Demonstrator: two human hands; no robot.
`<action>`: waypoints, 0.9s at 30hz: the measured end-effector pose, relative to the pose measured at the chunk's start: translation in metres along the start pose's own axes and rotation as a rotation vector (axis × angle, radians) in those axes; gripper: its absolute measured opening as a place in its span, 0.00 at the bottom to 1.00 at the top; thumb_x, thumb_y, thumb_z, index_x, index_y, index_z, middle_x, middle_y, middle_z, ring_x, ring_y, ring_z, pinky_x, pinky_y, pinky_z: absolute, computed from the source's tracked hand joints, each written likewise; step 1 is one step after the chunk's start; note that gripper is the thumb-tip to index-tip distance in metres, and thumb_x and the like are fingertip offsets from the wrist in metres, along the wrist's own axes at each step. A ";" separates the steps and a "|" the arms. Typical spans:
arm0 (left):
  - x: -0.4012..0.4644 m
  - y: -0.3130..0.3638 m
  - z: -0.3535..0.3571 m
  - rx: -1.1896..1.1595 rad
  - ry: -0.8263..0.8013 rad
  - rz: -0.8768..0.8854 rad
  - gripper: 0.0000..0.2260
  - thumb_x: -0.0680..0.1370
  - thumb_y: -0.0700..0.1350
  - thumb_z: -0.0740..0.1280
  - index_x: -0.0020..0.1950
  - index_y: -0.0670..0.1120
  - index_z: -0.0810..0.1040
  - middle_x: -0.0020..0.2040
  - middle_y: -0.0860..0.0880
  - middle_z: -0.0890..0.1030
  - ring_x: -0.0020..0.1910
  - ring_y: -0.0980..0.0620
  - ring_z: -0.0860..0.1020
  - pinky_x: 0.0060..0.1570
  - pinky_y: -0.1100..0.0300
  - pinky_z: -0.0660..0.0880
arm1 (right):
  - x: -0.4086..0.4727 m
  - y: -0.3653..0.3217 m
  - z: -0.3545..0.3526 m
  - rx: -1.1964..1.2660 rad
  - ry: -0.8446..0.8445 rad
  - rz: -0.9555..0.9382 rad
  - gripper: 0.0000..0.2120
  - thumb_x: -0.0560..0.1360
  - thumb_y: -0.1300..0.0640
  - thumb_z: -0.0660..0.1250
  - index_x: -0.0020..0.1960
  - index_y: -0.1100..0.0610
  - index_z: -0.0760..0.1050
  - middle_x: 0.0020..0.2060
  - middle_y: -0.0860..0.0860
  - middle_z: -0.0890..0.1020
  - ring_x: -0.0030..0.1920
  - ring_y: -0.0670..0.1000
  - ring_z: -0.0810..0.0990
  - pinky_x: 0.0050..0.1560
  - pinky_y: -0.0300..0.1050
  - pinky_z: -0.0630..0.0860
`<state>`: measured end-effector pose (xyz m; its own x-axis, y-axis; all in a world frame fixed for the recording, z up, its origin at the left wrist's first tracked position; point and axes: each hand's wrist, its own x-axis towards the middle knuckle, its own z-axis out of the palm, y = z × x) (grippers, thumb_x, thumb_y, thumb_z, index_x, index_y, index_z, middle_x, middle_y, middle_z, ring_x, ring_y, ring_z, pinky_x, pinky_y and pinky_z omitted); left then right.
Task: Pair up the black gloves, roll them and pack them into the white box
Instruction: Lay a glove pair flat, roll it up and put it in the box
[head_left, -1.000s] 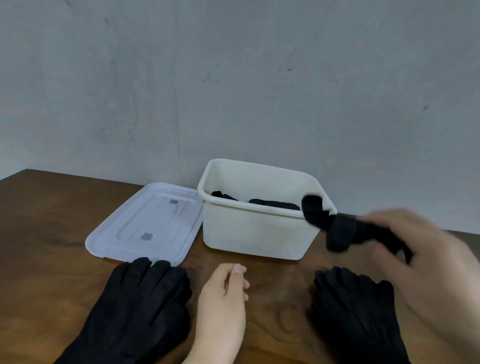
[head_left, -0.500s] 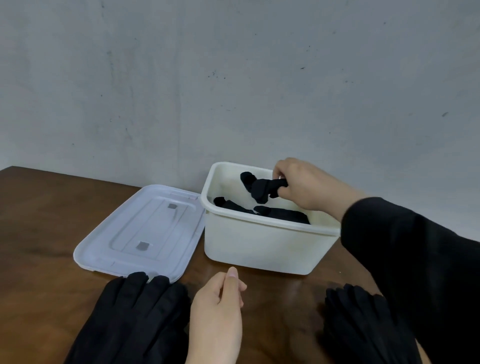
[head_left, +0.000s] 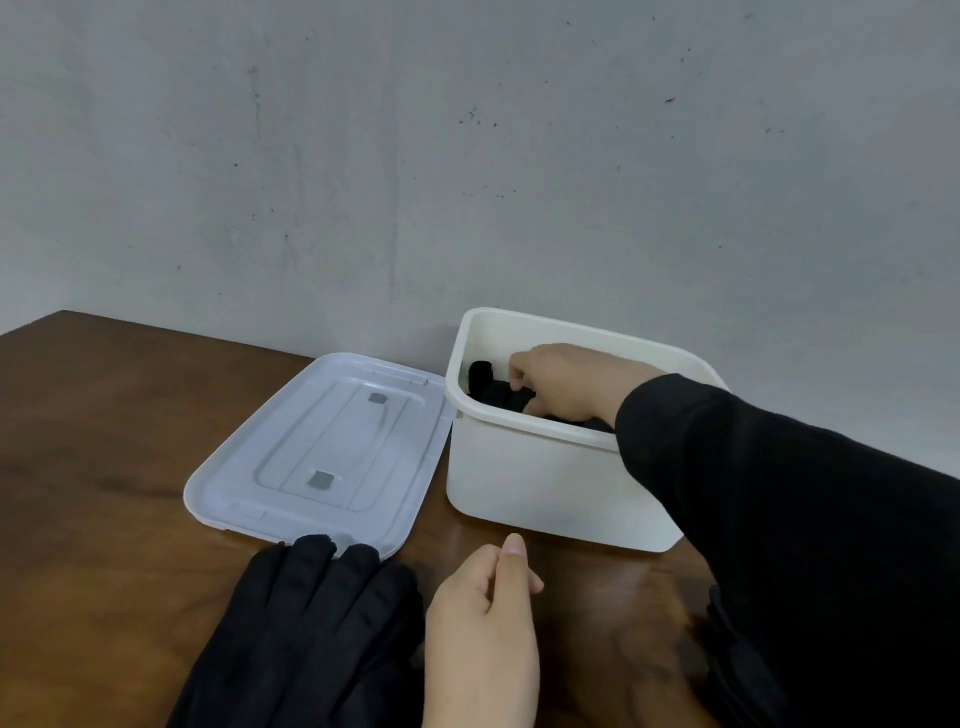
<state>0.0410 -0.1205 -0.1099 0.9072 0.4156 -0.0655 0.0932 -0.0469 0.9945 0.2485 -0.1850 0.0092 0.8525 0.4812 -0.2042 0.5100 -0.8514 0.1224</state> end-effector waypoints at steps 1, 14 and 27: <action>-0.001 0.000 0.000 0.002 -0.005 0.008 0.20 0.81 0.54 0.60 0.31 0.48 0.76 0.26 0.50 0.74 0.27 0.59 0.73 0.33 0.64 0.71 | -0.003 0.001 -0.004 0.011 -0.004 0.008 0.13 0.77 0.53 0.67 0.62 0.53 0.74 0.52 0.48 0.75 0.51 0.53 0.74 0.48 0.46 0.70; -0.020 0.016 -0.004 -0.107 -0.077 0.062 0.30 0.82 0.61 0.52 0.32 0.43 0.77 0.27 0.48 0.78 0.29 0.51 0.77 0.37 0.52 0.74 | -0.186 -0.083 0.058 0.832 0.905 0.014 0.12 0.81 0.49 0.60 0.44 0.51 0.79 0.40 0.45 0.82 0.44 0.44 0.80 0.45 0.45 0.76; -0.053 0.010 -0.005 0.428 -0.395 0.324 0.21 0.82 0.58 0.57 0.35 0.50 0.77 0.32 0.49 0.80 0.32 0.56 0.78 0.43 0.59 0.77 | -0.320 -0.031 0.125 0.510 0.722 0.134 0.11 0.80 0.53 0.64 0.60 0.45 0.80 0.54 0.34 0.79 0.58 0.36 0.77 0.61 0.29 0.70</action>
<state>-0.0078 -0.1389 -0.0958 0.9913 -0.0402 0.1255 -0.1286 -0.5039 0.8541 -0.0544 -0.3387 -0.0503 0.8536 0.2383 0.4632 0.4343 -0.8165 -0.3803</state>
